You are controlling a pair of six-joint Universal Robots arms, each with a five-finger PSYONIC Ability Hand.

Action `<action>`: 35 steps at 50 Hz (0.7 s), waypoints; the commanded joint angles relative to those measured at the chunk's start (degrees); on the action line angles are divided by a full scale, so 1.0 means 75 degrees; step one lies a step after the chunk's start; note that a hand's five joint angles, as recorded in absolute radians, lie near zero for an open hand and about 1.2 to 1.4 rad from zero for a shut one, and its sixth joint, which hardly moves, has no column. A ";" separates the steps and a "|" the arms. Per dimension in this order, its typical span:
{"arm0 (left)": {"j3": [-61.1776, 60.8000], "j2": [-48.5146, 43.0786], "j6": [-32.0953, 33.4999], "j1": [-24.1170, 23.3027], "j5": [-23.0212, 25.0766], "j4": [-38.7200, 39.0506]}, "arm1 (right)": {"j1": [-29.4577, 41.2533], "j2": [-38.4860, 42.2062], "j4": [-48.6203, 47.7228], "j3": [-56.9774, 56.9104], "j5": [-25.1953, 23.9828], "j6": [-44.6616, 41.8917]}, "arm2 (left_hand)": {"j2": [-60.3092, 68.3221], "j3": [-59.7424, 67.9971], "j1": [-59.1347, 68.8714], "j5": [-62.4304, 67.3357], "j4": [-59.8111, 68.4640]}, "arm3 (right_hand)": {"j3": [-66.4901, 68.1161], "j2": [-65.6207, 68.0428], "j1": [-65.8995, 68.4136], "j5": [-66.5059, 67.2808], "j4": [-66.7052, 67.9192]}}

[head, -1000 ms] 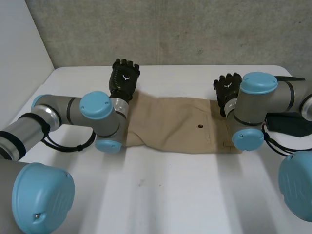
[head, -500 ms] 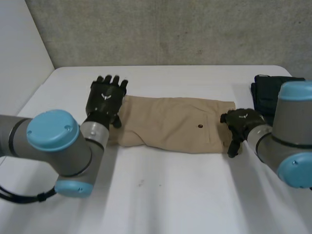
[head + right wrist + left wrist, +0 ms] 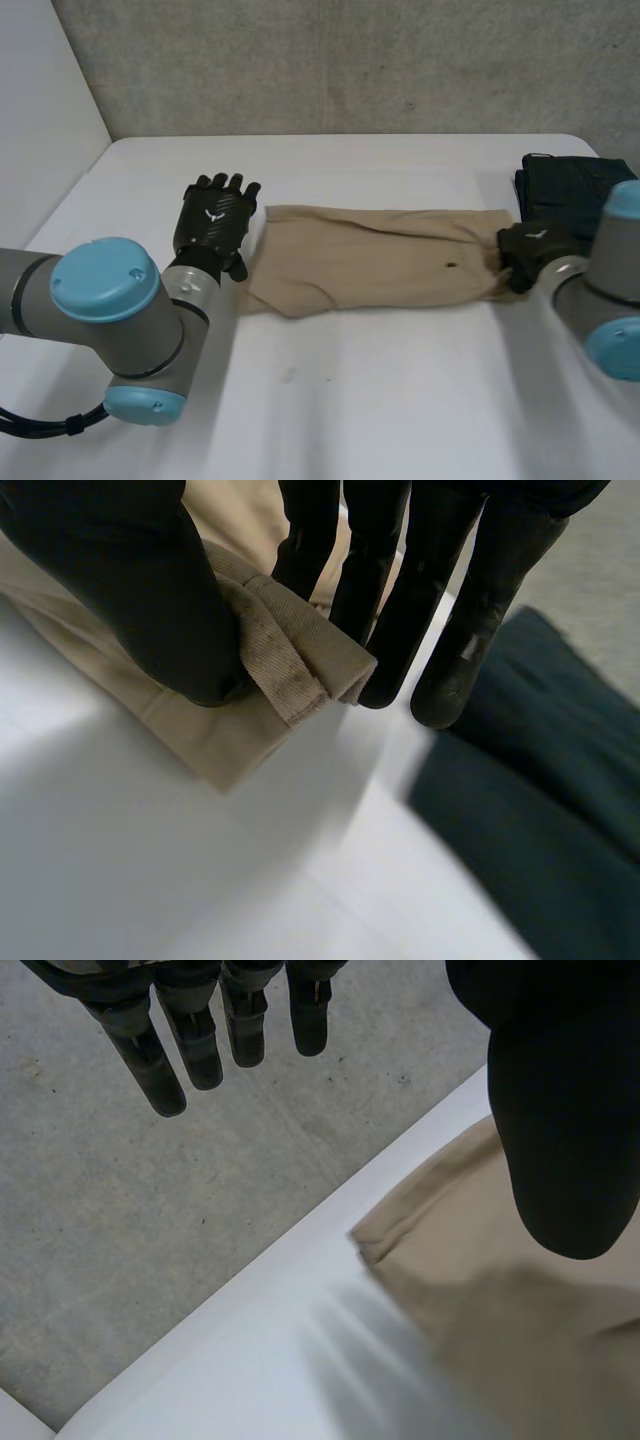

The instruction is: Fold the laundry.

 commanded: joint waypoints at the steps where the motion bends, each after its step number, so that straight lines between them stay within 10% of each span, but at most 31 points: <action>1: -0.0060 0.0373 -0.0027 0.0045 0.0010 -0.0372 | -0.0930 -0.0816 0.0409 0.0047 0.0094 -0.1998 | -0.0230 -0.0280 -0.0145 -0.0402 -0.0219 | 0.1870 0.1782 0.3968 0.2085 0.1589; 13: 0.0162 0.0795 -0.0414 0.0069 0.0010 -0.0642 | 0.1715 -0.0676 0.0316 -0.1640 -0.0339 -0.3091 | -0.0230 -0.0280 -0.0145 -0.0402 -0.0219 | 0.1870 0.1782 0.3968 0.2085 0.1589; 24: 0.0994 0.0843 -0.0637 0.0057 0.0034 -0.1426 | 0.3593 0.0555 0.0912 -0.1945 -0.2953 -0.3127 | -0.0230 -0.0280 -0.0145 -0.0402 -0.0219 | 0.1870 0.1782 0.3968 0.2085 0.1589; 26: 0.1193 0.0796 -0.0660 0.0046 0.0057 -0.1648 | 0.3616 0.0404 0.1158 -0.1969 -0.2918 -0.2778 | -0.0230 -0.0280 -0.0145 -0.0402 -0.0219 | -0.4270 -0.4358 -0.2172 -0.4055 -0.4551; 28: 0.1509 0.0644 -0.0789 0.0034 0.0069 -0.1918 | 0.3593 0.0333 0.1218 -0.1992 -0.2894 -0.2309 | -0.0230 -0.0280 -0.0145 -0.0402 -0.0219 | -0.6702 -0.6790 -0.4604 -0.6487 -0.6983; 35: 0.2691 -0.0093 -0.1281 -0.0153 0.0220 -0.2352 | 0.2328 -0.0569 0.1218 -0.2051 -0.2859 0.1523 | -0.0230 -0.0280 -0.0145 -0.0402 -0.0219 | -0.7463 -0.7551 -0.5365 -0.7248 -0.7744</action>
